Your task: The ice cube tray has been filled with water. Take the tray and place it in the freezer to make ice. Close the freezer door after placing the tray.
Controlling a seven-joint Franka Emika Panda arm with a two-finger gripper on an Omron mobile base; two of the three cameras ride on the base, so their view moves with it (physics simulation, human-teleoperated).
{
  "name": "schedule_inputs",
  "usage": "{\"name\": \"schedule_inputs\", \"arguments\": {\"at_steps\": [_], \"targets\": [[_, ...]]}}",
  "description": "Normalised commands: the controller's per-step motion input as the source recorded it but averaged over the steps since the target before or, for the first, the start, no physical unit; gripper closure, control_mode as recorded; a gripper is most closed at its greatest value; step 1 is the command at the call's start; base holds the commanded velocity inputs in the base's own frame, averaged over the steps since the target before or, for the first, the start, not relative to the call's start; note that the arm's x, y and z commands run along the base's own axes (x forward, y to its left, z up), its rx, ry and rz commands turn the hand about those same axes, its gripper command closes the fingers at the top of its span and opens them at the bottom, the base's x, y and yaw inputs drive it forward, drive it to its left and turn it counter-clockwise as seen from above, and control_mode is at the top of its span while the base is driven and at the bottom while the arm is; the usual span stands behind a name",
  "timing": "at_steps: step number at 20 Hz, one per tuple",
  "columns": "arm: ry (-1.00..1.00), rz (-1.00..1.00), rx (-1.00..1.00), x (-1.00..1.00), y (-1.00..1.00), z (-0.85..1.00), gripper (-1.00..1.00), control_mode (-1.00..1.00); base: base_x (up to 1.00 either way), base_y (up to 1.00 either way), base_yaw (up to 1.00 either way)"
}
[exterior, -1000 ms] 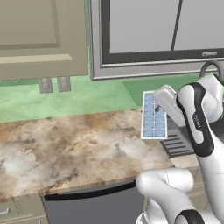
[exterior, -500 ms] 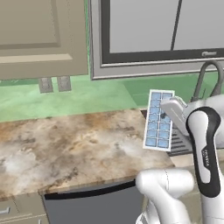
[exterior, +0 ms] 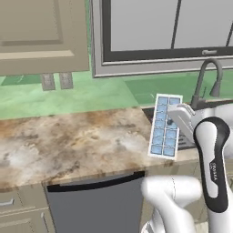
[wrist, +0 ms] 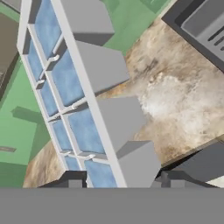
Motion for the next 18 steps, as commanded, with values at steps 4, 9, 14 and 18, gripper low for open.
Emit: {"name": "schedule_inputs", "arguments": {"at_steps": [4,9,14,18], "targets": [[0.00,0.00,0.00,0.00,0.00,0.00,1.00,1.00,-0.56,-0.22,-0.06],[0.00,0.00,0.00,0.00,0.00,0.00,1.00,1.00,-0.38,-0.27,-0.13],[0.00,0.00,0.00,0.00,0.00,0.00,1.00,1.00,-0.32,-0.40,-0.17],[0.00,0.00,0.00,0.00,0.00,0.00,1.00,1.00,-0.36,-0.47,-0.18]]}}
